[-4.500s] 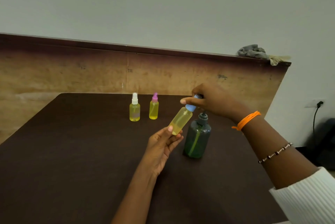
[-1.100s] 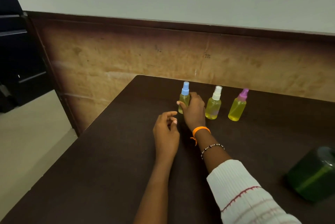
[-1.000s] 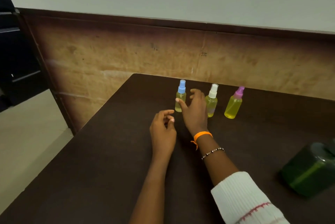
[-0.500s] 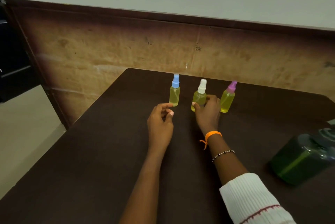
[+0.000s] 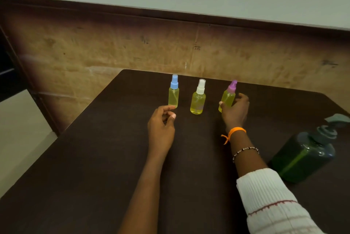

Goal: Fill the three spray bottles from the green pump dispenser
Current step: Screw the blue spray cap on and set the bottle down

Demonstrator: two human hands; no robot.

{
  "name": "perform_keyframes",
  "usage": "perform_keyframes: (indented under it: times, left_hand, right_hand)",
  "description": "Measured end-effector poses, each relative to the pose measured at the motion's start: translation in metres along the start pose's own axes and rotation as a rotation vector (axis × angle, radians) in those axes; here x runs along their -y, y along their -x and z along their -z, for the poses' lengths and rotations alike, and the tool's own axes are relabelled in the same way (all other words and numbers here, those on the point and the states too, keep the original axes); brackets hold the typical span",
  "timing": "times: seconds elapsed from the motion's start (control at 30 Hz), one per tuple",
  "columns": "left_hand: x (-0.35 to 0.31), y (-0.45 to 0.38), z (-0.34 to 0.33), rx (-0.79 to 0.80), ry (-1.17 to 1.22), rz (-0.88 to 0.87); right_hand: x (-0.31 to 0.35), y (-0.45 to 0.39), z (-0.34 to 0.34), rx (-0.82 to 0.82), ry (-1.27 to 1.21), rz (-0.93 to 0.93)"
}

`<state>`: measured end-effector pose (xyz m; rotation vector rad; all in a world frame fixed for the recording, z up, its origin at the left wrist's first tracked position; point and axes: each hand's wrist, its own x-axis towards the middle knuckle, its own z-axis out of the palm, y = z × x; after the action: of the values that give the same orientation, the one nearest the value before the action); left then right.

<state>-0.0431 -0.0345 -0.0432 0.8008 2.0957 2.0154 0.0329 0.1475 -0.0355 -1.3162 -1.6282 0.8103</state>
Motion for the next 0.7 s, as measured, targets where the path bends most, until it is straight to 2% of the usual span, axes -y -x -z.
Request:
perform_keyframes:
  times: [0.07, 0.33, 0.53, 0.7]
  left_hand:
    - [0.0, -0.001, 0.0, 0.005, 0.004, 0.007]
    - [0.001, 0.0, -0.002, 0.031, -0.013, -0.021]
    - [0.001, -0.001, -0.005, 0.061, -0.051, -0.049]
    - [-0.005, 0.014, -0.003, 0.099, 0.033, -0.075]
  right_hand:
    - [-0.006, -0.004, -0.003, 0.051, 0.013, -0.007]
    - [-0.011, 0.014, -0.007, 0.033, -0.008, 0.02]
    - [0.0, 0.041, 0.017, 0.138, 0.089, 0.059]
    - [-0.005, 0.109, 0.088, 0.255, 0.314, 0.35]
